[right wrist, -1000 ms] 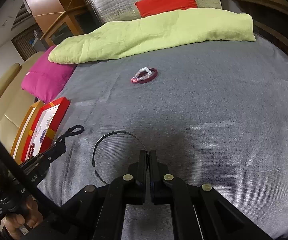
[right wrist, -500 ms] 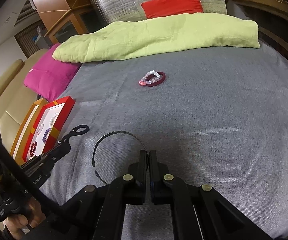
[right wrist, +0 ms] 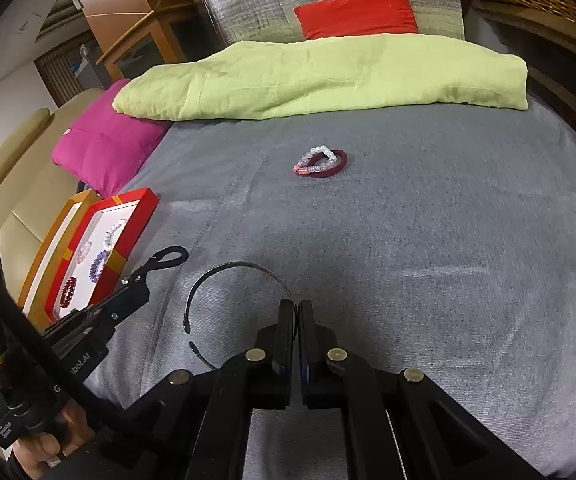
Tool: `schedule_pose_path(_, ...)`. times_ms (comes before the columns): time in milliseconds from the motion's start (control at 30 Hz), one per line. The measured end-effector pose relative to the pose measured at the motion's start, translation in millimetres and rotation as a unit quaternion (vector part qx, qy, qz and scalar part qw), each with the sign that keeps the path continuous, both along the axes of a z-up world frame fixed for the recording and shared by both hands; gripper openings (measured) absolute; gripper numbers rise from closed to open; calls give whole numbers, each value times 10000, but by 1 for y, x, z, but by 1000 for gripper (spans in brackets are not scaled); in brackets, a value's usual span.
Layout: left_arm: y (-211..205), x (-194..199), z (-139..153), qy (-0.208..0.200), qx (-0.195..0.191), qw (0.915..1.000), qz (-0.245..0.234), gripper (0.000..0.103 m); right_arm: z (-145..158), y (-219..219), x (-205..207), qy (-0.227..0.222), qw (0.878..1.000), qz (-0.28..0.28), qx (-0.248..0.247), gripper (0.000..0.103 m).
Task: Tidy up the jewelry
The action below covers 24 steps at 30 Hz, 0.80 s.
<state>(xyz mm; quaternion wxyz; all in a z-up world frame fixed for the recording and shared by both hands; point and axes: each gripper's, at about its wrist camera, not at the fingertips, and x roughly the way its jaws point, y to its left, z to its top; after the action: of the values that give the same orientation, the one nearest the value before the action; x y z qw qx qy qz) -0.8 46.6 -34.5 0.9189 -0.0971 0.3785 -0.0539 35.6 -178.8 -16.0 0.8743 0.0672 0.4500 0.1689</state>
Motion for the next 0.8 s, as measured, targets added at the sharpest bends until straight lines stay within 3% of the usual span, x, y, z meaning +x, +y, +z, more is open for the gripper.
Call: schedule_pose_path(800,9,-7,5,-111,-127,9998,103,5,15,19,-3,-128,9998,143,-110,3)
